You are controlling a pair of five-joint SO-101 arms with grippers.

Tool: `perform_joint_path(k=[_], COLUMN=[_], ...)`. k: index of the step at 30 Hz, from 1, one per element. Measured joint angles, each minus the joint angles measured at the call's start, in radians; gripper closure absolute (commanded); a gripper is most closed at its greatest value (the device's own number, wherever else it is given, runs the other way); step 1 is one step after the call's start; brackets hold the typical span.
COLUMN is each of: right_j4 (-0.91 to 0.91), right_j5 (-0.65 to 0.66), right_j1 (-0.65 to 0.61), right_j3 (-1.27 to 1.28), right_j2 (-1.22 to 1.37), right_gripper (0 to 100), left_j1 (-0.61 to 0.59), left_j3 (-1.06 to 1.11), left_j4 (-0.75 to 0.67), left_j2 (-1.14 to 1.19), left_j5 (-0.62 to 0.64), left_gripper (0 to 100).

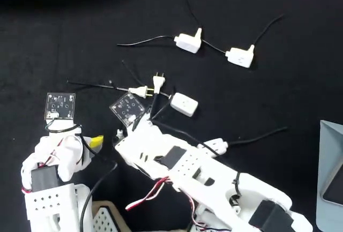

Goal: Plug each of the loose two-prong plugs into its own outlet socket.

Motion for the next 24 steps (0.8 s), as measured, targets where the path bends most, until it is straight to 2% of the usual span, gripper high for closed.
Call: perform_joint_path(k=[14, 24], right_j4=[-0.006, 0.002], right_j5=[0.0, 0.08], right_j1=[-0.026, 0.014], right_j3=[0.014, 0.032], right_j2=[0.002, 0.02], right_gripper=[98.7, 98.7], left_j1=[0.0, 0.0], left_j3=[0.02, 0.029], left_j4=[0.0, 0.0], left_j2=[-0.005, -0.006], left_j5=[0.0, 0.0], left_gripper=[66, 66])
